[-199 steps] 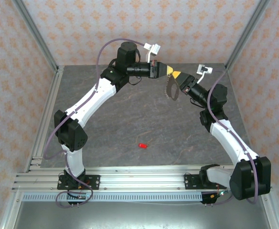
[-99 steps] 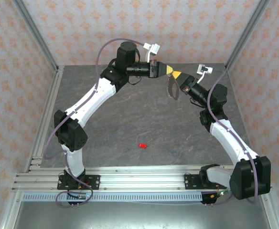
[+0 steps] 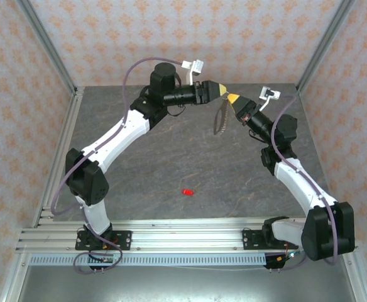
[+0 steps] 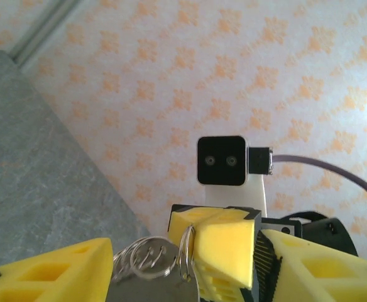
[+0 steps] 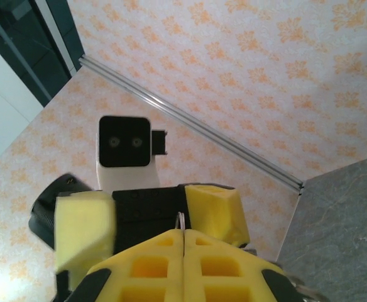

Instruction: Put the keys on the keyring

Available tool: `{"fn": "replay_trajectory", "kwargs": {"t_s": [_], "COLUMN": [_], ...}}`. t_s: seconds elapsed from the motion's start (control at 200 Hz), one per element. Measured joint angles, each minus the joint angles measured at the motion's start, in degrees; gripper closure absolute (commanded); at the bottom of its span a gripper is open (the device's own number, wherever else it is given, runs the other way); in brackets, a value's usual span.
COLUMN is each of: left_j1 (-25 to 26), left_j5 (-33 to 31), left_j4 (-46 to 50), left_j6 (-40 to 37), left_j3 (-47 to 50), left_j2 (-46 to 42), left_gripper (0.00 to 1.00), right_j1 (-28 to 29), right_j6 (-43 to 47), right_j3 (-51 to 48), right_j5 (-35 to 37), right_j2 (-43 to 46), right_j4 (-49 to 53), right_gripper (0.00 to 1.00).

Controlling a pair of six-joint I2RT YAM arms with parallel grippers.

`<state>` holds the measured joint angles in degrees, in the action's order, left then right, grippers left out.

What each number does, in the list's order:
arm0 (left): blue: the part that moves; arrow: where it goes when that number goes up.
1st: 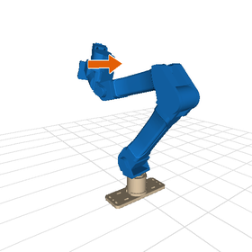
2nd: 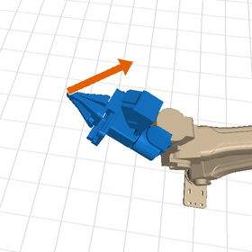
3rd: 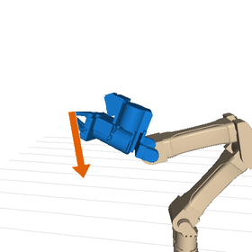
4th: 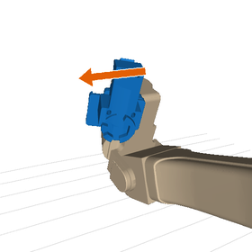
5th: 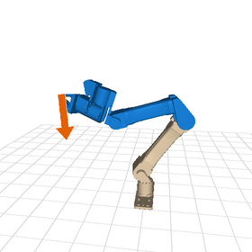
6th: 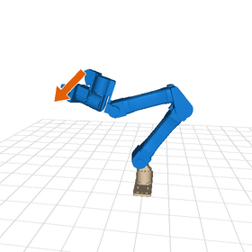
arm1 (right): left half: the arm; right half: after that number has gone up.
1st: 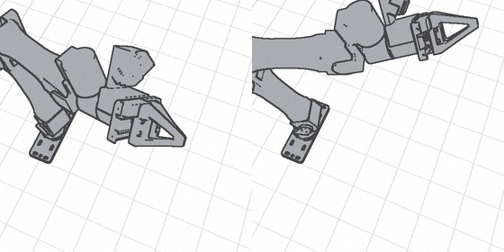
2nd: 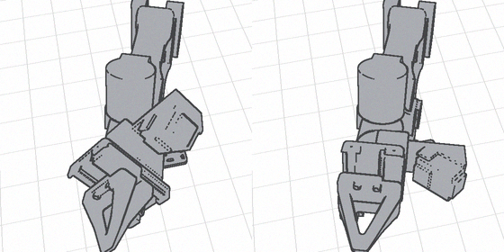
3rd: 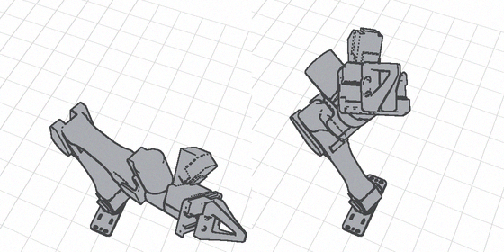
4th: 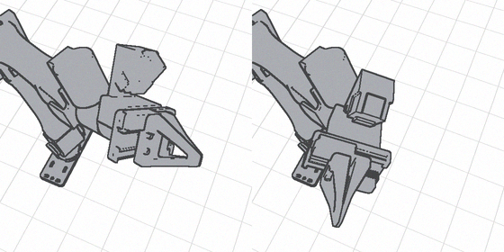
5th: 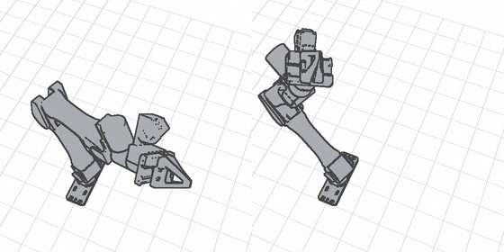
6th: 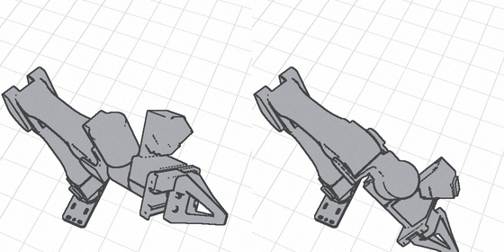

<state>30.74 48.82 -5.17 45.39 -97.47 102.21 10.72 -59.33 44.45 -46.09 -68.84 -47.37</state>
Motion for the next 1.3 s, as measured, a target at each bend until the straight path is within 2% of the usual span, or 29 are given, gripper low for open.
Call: {"fn": "replay_trajectory", "kwargs": {"t_s": [0.175,0.335,0.596,0.916,1.026,1.301], "left_j1": [0.0,0.7,3.2,3.5,3.8,4.4], "left_j5": [-8.3,-12.3,-13.6,-13.8,-14.0,-14.3], "left_j4": [-9.2,-13.9,-17.0,-17.9,-17.9,-18.3], "left_j6": [6.1,9.2,10.7,11.6,11.6,11.8], "left_j3": [10.1,13.3,13.5,13.4,13.4,12.9], "left_j2": [-4.7,-5.1,-5.0,-3.7,-3.5,-3.3], "left_gripper": [0.40,0.42,0.49,0.57,0.63,0.68], "right_j1": [0.4,0.8,1.4,1.4,1.4,1.4], "right_j6": [-1.4,-2.3,-3.1,-3.1,-3.1,-3.1], "right_j3": [-0.8,-0.8,-0.8,-0.8,-0.8,-0.8], "right_j5": [1.3,2.2,2.6,2.7,2.7,2.7], "right_j2": [-1.4,-1.9,-2.4,-2.4,-2.4,-2.5], "right_j4": [-1.2,-2.8,-4.0,-4.5,-4.5,-4.5], "right_gripper": [1.00,1.00,1.00,1.00,1.00,1.00]}}
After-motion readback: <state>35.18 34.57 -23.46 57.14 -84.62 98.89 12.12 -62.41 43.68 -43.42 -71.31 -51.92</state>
